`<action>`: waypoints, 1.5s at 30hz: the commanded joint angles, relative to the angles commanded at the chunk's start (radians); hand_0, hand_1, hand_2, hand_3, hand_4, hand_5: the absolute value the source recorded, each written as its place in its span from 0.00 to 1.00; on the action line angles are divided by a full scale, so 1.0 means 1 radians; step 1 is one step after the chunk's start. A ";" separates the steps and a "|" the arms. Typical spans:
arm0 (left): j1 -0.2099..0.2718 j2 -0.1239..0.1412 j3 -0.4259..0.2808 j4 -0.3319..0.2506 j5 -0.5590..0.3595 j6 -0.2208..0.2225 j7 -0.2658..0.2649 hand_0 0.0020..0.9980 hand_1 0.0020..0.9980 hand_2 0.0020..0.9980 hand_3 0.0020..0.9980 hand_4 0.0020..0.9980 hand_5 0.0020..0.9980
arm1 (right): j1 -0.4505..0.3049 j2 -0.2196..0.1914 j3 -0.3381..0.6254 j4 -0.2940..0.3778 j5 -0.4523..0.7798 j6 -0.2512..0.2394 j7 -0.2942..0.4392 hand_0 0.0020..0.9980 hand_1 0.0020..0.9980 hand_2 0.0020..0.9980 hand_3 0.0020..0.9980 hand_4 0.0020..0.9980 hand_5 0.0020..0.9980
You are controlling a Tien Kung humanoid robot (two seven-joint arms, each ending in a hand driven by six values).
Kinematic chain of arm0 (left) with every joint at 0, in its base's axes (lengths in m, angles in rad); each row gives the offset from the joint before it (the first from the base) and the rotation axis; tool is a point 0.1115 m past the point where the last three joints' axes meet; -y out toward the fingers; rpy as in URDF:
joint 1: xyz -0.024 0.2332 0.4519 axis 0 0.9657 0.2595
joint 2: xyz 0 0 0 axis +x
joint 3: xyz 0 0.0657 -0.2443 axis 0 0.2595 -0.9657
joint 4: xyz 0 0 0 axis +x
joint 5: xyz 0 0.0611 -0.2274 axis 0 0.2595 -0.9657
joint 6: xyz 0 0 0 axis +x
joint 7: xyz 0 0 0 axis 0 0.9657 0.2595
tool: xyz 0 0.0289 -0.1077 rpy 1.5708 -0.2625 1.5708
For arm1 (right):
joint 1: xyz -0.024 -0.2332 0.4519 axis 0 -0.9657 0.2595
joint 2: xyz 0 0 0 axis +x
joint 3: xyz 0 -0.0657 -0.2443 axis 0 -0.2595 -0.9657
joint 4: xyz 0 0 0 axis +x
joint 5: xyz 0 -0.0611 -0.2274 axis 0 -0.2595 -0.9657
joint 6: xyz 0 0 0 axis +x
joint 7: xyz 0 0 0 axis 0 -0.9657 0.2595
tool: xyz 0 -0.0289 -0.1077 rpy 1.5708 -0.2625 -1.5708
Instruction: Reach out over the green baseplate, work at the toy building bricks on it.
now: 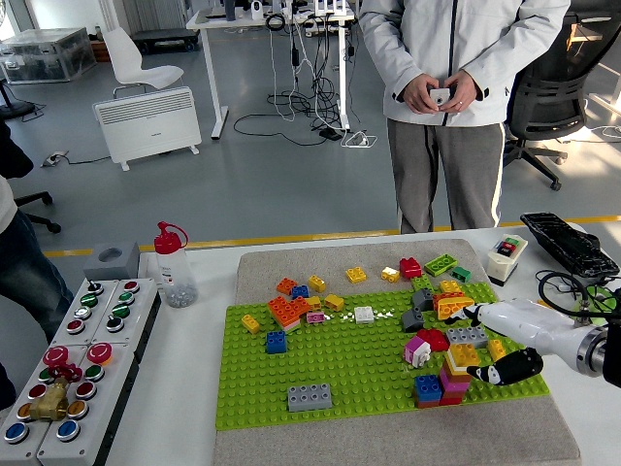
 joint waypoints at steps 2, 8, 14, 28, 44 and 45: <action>0.001 0.000 -0.001 0.000 0.001 0.000 0.000 0.68 0.69 0.68 0.61 0.35 1.00 | -0.030 -0.004 0.033 0.018 0.007 -0.027 0.017 0.69 0.73 0.83 0.85 0.73 0.32; 0.005 -0.002 -0.002 0.000 0.004 -0.001 0.002 0.68 0.69 0.68 0.61 0.35 1.00 | -0.096 -0.012 0.078 0.051 0.026 -0.132 0.096 0.55 0.62 0.65 0.68 0.67 0.33; 0.006 -0.003 0.000 0.000 0.004 -0.003 0.001 0.68 0.69 0.68 0.61 0.35 1.00 | -0.113 -0.013 0.065 0.060 0.035 -0.182 0.158 0.55 0.61 0.63 0.66 0.65 0.32; 0.005 -0.004 -0.003 0.000 0.007 -0.001 -0.004 0.68 0.70 0.68 0.61 0.35 1.00 | -0.102 -0.008 0.024 0.041 0.012 -0.149 0.130 0.56 0.62 0.63 0.66 0.65 0.33; 0.002 -0.005 -0.004 0.000 0.009 -0.001 -0.004 0.68 0.70 0.68 0.61 0.35 1.00 | -0.094 -0.005 0.005 0.022 0.010 -0.135 0.119 0.56 0.62 0.64 0.66 0.60 0.32; 0.002 -0.005 -0.004 0.000 0.009 -0.001 -0.004 0.68 0.70 0.68 0.61 0.35 1.00 | -0.094 -0.005 0.004 0.022 0.010 -0.135 0.119 0.56 0.62 0.64 0.66 0.60 0.32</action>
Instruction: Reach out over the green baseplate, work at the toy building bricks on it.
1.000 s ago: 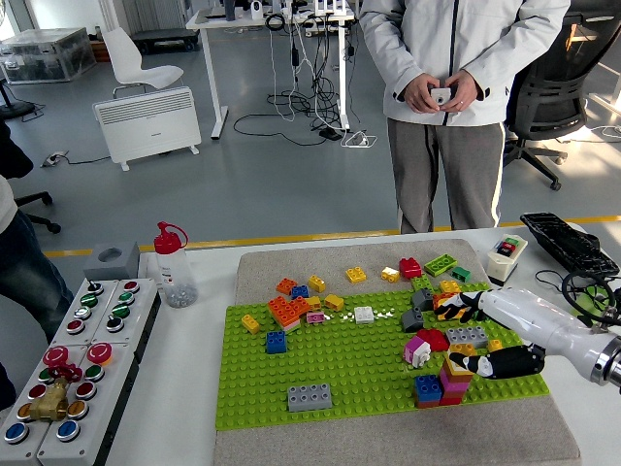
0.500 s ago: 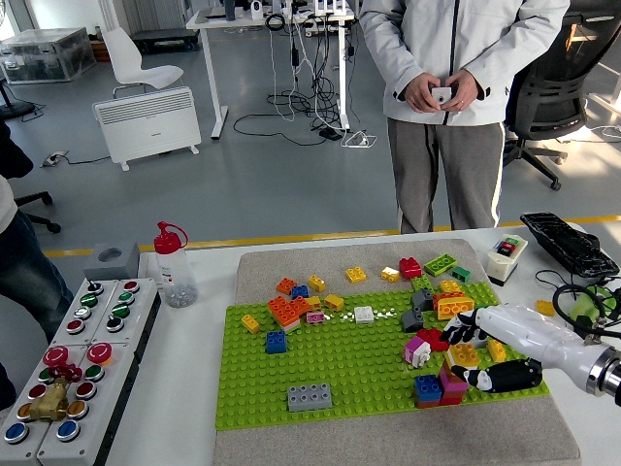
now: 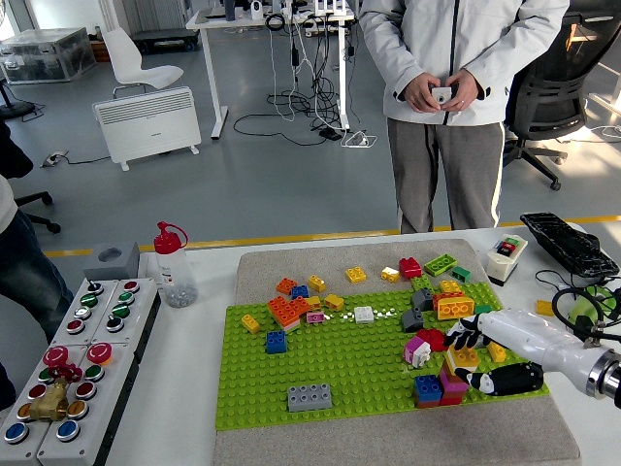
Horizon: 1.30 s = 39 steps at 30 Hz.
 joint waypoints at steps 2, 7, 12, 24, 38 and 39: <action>0.000 0.000 0.000 0.000 0.000 0.000 0.000 0.68 0.70 0.68 0.61 0.35 1.00 | 0.002 0.001 -0.002 0.000 0.000 0.000 0.000 0.56 0.62 0.64 0.66 0.60 0.32; 0.000 0.000 0.000 0.000 0.000 -0.001 0.000 0.68 0.70 0.68 0.61 0.35 1.00 | 0.005 0.007 -0.011 -0.001 0.000 0.002 -0.003 0.56 0.62 0.64 0.66 0.60 0.32; 0.001 -0.001 0.000 0.000 0.001 -0.001 0.002 0.68 0.70 0.68 0.61 0.35 1.00 | 0.008 0.011 -0.021 -0.003 -0.001 0.003 -0.004 0.56 0.62 0.64 0.66 0.60 0.32; 0.006 -0.002 -0.001 0.000 0.007 -0.002 0.004 0.68 0.70 0.68 0.61 0.35 1.00 | -0.001 0.013 -0.018 -0.004 -0.003 -0.001 -0.005 0.56 0.62 0.64 0.67 0.59 0.31; 0.007 0.001 0.001 0.000 0.006 -0.005 0.004 0.68 0.70 0.68 0.61 0.35 1.00 | -0.003 0.012 -0.006 0.005 -0.005 -0.001 -0.005 0.56 0.63 0.64 0.67 0.59 0.31; 0.007 0.001 0.000 0.000 0.007 -0.005 0.004 0.68 0.70 0.68 0.61 0.35 1.00 | -0.005 0.011 0.001 0.007 -0.007 -0.001 -0.006 0.56 0.63 0.64 0.67 0.59 0.31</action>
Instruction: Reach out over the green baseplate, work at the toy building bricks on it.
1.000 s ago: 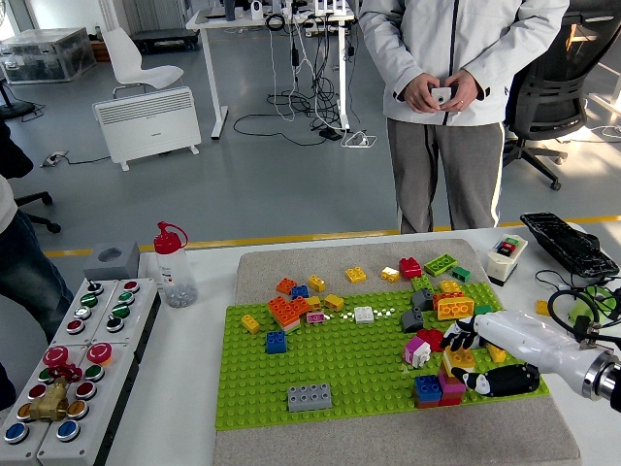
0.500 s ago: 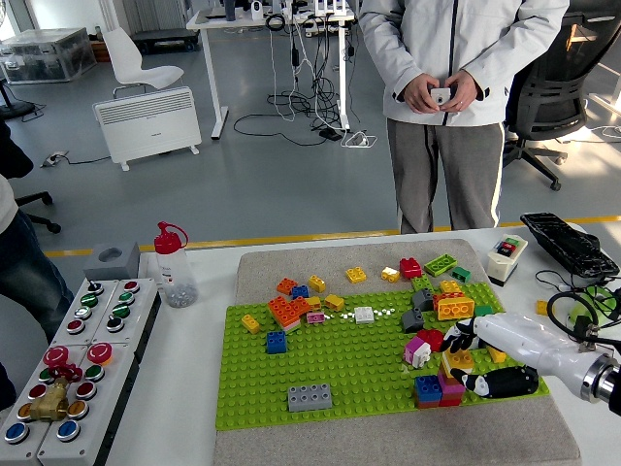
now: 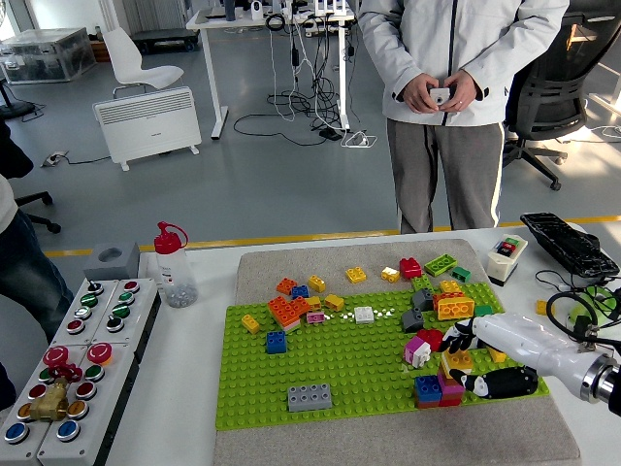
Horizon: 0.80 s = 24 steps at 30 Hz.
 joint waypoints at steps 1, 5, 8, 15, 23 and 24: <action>0.000 0.000 -0.001 0.000 0.000 0.000 0.000 0.68 0.70 0.68 0.61 0.35 1.00 | -0.001 0.000 0.005 0.002 -0.001 0.000 0.000 0.56 0.63 0.64 0.67 0.59 0.31; -0.002 0.001 -0.002 0.000 0.002 0.000 0.000 0.68 0.70 0.68 0.61 0.35 1.00 | -0.010 -0.003 0.046 0.012 -0.006 -0.003 -0.001 0.56 0.63 0.64 0.67 0.59 0.31; -0.003 0.001 -0.002 0.000 0.001 0.000 0.000 0.68 0.70 0.68 0.61 0.35 1.00 | -0.018 -0.002 0.073 0.016 -0.007 -0.018 -0.003 0.56 0.63 0.65 0.68 0.59 0.31; -0.004 0.003 -0.003 0.000 0.001 -0.002 0.002 0.68 0.70 0.68 0.61 0.35 1.00 | -0.042 0.012 0.121 0.012 -0.002 -0.156 -0.031 0.58 0.64 0.66 0.67 0.52 0.27; -0.005 0.002 -0.007 0.000 0.007 0.000 0.002 0.68 0.70 0.68 0.61 0.35 1.00 | -0.051 0.014 0.106 0.013 0.002 -0.179 -0.052 0.56 0.63 0.64 0.66 0.50 0.25; -0.006 0.002 -0.007 0.000 0.007 -0.001 0.003 0.68 0.70 0.68 0.61 0.35 1.00 | -0.050 0.014 0.102 0.012 0.002 -0.175 -0.054 0.56 0.63 0.64 0.66 0.50 0.25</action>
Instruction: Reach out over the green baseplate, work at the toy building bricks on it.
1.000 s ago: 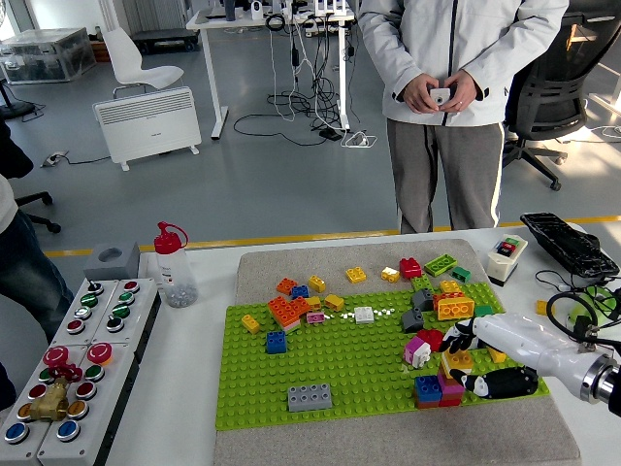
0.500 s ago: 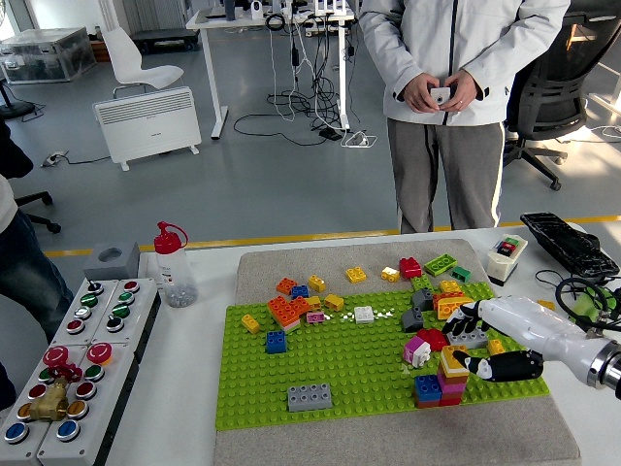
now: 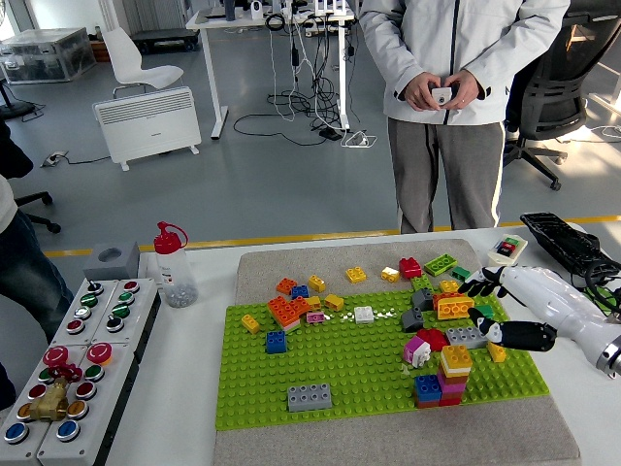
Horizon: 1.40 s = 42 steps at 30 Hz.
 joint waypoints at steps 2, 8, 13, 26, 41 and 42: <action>-0.001 -0.001 0.001 0.000 -0.001 -0.001 0.000 0.68 0.70 0.68 0.61 0.35 1.00 | 0.001 -0.002 -0.008 0.000 0.001 0.010 -0.003 0.55 0.62 0.63 0.63 0.49 0.25; -0.003 -0.002 0.003 0.000 -0.004 -0.002 -0.001 0.68 0.70 0.68 0.61 0.35 1.00 | 0.001 -0.009 -0.030 0.011 -0.006 0.036 -0.009 0.56 0.63 0.63 0.62 0.49 0.25; -0.005 -0.003 0.004 0.000 -0.006 -0.001 -0.003 0.68 0.70 0.68 0.61 0.35 1.00 | 0.001 -0.014 -0.047 0.031 -0.023 0.047 -0.008 0.56 0.63 0.63 0.62 0.49 0.25; -0.008 -0.003 0.004 0.000 -0.007 -0.001 -0.003 0.68 0.70 0.68 0.61 0.35 1.00 | 0.003 -0.019 -0.097 0.073 -0.069 0.050 -0.008 0.57 0.64 0.63 0.60 0.44 0.21; -0.010 -0.002 0.004 0.000 -0.010 0.002 -0.005 0.68 0.70 0.68 0.61 0.35 1.00 | 0.021 -0.019 -0.145 0.071 -0.246 0.063 -0.024 0.57 0.64 0.63 0.59 0.43 0.20; -0.010 -0.002 0.004 0.000 -0.010 0.001 -0.005 0.68 0.70 0.68 0.61 0.35 1.00 | 0.023 -0.019 -0.148 0.070 -0.252 0.065 -0.027 0.57 0.64 0.63 0.59 0.43 0.20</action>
